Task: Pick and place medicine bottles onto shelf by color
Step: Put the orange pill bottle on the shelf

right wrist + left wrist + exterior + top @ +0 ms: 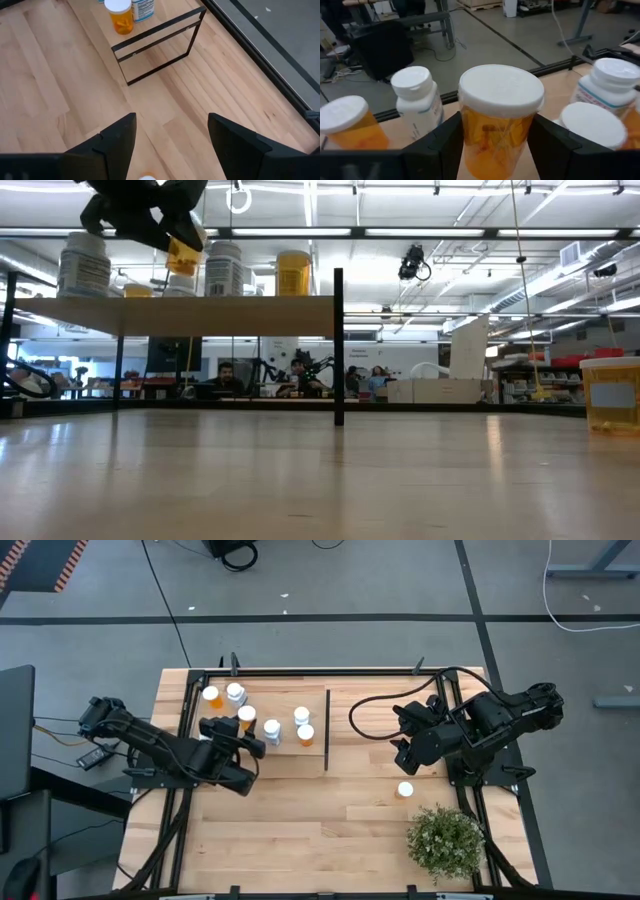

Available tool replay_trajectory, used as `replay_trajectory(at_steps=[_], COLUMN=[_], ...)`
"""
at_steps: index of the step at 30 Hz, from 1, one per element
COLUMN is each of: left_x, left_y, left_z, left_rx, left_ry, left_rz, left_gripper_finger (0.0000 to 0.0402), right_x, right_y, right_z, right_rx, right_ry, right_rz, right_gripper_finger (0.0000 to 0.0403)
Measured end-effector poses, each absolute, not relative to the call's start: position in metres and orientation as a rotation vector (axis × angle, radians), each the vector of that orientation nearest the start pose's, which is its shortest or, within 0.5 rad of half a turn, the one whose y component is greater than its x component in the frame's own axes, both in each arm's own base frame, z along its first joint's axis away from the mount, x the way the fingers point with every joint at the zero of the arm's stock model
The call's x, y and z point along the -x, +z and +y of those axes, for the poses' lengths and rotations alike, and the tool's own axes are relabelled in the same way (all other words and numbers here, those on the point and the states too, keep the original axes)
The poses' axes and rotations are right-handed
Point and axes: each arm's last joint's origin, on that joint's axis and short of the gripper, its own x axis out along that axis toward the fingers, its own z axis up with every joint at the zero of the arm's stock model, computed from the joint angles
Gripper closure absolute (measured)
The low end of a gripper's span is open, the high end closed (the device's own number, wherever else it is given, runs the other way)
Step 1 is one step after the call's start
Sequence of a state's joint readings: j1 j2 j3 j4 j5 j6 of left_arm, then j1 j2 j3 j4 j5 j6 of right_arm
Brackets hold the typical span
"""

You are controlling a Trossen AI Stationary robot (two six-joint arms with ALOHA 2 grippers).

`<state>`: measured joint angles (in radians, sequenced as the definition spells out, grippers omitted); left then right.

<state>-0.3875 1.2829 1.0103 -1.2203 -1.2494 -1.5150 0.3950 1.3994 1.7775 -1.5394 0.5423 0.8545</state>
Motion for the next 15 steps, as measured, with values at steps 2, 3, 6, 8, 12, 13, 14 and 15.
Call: replay_trajectory(at_steps=[2,3,6,8,12,13,14,15], left_x=[-0.199,-0.2,-0.203,-0.205,-0.208,-0.209,-0.208,-0.208], left_y=[0.272,0.272,0.273,0.274,0.272,0.27,0.266,0.263], left_z=[-0.054,-0.055,-0.061,-0.065,-0.069,-0.069,-0.069,-0.068], left_rx=[0.228,0.247,0.304,0.327,0.337,0.332,0.322,0.322], left_ry=[1.139,1.135,1.106,1.084,1.063,1.065,1.068,1.073], left_rz=[0.255,0.243,0.201,0.184,0.209,0.219,0.23,0.237], left_gripper_finger=[0.0203,0.0203,0.0198,0.0198,0.0204,0.0206,0.0206,0.0206], right_x=[-0.206,-0.206,-0.206,-0.206,-0.206,-0.206,-0.206,-0.206], right_y=[0.425,0.425,0.425,0.425,0.425,0.425,0.425,0.425], right_z=[0.07,0.07,0.07,0.07,0.07,0.07,0.07,0.07], right_rx=[-0.252,-0.253,-0.253,-0.253,-0.251,-0.25,-0.25,-0.249], right_ry=[-0.543,-0.543,-0.544,-0.544,-0.546,-0.547,-0.548,-0.548], right_rz=[0.881,0.881,0.881,0.88,0.878,0.877,0.877,0.876], right_gripper_finger=[0.015,0.015,0.015,0.015,0.015,0.015,0.015,0.015])
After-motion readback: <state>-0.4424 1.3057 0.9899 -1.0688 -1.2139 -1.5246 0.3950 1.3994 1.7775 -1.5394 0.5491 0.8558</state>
